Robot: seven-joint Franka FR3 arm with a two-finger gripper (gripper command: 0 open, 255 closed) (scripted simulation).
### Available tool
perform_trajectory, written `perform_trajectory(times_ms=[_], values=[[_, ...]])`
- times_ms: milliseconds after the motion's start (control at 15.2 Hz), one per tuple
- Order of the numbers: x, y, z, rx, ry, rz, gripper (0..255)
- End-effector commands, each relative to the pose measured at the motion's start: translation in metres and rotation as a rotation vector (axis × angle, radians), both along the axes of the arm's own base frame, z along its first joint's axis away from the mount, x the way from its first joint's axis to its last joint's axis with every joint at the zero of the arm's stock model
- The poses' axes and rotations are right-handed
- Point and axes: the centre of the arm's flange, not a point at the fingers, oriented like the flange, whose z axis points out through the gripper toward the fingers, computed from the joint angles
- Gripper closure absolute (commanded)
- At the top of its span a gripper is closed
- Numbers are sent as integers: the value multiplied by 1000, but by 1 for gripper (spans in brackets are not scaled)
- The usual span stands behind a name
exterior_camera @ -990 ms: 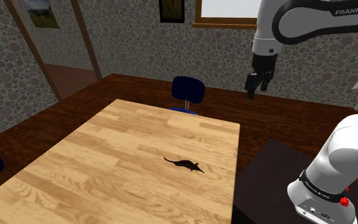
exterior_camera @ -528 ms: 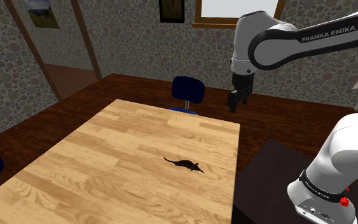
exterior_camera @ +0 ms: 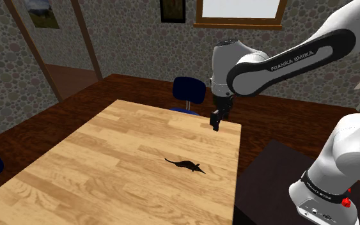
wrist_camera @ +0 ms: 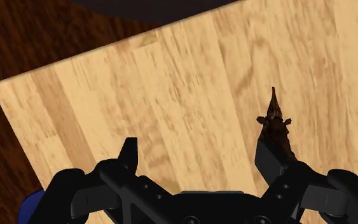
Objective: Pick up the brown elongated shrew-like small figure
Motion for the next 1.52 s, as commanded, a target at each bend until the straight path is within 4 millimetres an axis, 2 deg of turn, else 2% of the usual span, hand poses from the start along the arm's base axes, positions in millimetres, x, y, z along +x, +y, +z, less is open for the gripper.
perform_trajectory(times_ms=[0, 924, 990, 1452], values=[[7, 21, -20, -2, -3, 32, 0], [46, 149, -149, -23, -17, 251, 0], [47, 155, -155, -24, -17, 261, 0], [47, 155, -192, -24, -17, 261, 0]])
